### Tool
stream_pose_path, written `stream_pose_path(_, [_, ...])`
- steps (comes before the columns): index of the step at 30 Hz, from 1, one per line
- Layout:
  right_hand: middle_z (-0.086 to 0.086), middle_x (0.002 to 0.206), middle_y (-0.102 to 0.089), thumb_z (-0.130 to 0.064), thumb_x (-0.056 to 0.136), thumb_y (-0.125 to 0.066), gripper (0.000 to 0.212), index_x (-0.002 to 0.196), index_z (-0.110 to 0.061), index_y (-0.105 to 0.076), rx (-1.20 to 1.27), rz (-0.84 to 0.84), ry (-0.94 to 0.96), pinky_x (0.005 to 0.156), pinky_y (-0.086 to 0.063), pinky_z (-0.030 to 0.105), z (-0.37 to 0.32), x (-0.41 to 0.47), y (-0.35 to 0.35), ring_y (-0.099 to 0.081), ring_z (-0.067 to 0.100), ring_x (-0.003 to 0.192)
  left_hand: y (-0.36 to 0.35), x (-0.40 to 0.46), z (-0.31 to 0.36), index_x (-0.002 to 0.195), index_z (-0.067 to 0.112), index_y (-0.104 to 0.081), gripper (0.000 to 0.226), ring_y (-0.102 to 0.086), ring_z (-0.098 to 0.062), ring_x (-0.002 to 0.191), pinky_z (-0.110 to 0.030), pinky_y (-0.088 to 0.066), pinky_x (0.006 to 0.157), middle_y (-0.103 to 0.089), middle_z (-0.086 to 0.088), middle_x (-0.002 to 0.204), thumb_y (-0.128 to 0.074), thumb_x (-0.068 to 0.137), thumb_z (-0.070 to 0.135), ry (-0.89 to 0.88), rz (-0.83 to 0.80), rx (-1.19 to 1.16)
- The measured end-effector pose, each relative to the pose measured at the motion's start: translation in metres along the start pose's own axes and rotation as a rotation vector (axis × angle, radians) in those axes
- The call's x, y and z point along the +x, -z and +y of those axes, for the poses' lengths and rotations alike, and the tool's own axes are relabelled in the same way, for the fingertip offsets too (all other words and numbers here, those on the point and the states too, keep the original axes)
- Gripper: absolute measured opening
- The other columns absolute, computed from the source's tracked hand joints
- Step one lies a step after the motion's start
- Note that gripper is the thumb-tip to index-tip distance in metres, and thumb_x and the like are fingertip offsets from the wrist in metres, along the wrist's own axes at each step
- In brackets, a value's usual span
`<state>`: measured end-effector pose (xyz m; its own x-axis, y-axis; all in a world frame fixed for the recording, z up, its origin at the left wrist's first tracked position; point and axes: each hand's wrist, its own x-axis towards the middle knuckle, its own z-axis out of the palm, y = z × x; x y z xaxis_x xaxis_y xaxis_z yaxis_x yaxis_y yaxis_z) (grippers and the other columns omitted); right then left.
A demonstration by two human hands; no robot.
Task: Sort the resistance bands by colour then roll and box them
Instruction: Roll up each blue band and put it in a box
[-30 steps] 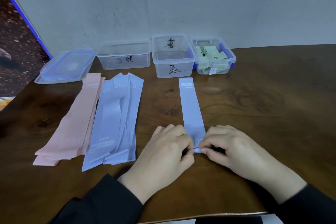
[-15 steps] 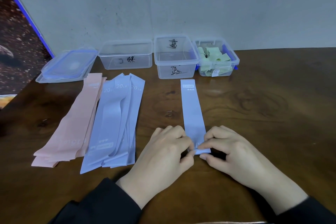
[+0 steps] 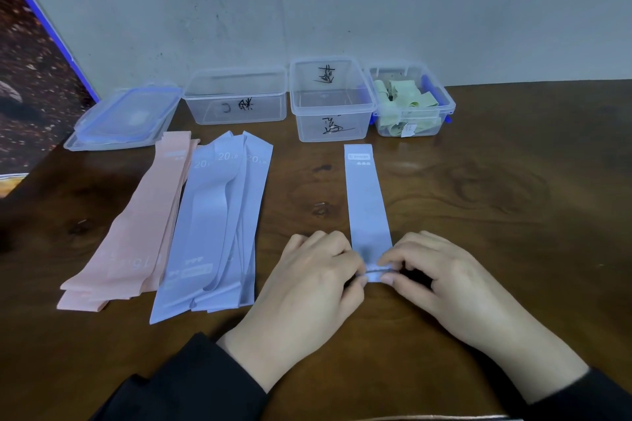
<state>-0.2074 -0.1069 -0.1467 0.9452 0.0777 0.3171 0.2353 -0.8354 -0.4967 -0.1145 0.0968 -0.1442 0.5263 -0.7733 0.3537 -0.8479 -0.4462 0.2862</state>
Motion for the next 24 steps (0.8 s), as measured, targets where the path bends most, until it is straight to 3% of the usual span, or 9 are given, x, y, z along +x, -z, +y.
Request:
stream_pose_path(6, [-0.023, 0.099, -0.057, -0.042, 0.094, -0.062, 0.023, 0.107, -0.032, -0.078, -0.053, 0.018, -0.025, 0.08, -0.05, 0.024, 0.0014, -0.0019, -0.0011, -0.058, 0.007, 0.095, -0.0009, 0.0035, -0.0008, 0.095, 0.028, -0.069, 0.007, -0.051, -0.008, 0.086, -0.027, -0.042, 0.078, -0.058, 0.013, 0.094, -0.062, 0.095, 0.03, 0.048, 0.046, -0.007])
stream_pose_path(12, [-0.022, 0.099, -0.054, -0.041, 0.093, -0.062, 0.026, 0.11, -0.03, -0.078, -0.101, 0.015, -0.037, 0.076, -0.052, 0.028, -0.0004, 0.0002, -0.0021, -0.056, 0.011, 0.093, -0.0032, 0.0028, -0.003, 0.104, 0.031, -0.071, 0.018, -0.05, -0.006, 0.09, -0.027, -0.044, 0.082, -0.057, 0.015, 0.098, -0.064, 0.092, 0.041, 0.052, 0.013, 0.013])
stream_pose_path(16, [-0.021, 0.1, -0.053, -0.041, 0.097, -0.056, 0.028, 0.112, -0.029, -0.077, -0.097, -0.006, -0.019, 0.077, -0.052, 0.029, 0.0005, -0.0014, -0.0016, -0.055, 0.01, 0.092, -0.0031, 0.0028, -0.0029, 0.102, 0.03, -0.071, 0.014, -0.052, -0.007, 0.09, -0.028, -0.043, 0.082, -0.058, 0.014, 0.098, -0.069, 0.09, 0.037, 0.038, 0.008, 0.001])
stream_pose_path(24, [-0.022, 0.099, -0.057, -0.047, 0.093, -0.061, 0.02, 0.102, -0.033, -0.072, -0.059, -0.013, -0.039, 0.079, -0.05, 0.028, -0.0006, -0.0009, -0.0003, -0.056, 0.011, 0.094, -0.0029, 0.0021, -0.0026, 0.099, 0.028, -0.072, 0.022, -0.049, -0.006, 0.088, -0.027, -0.041, 0.081, -0.058, 0.014, 0.096, -0.053, 0.096, 0.038, 0.032, 0.008, -0.001])
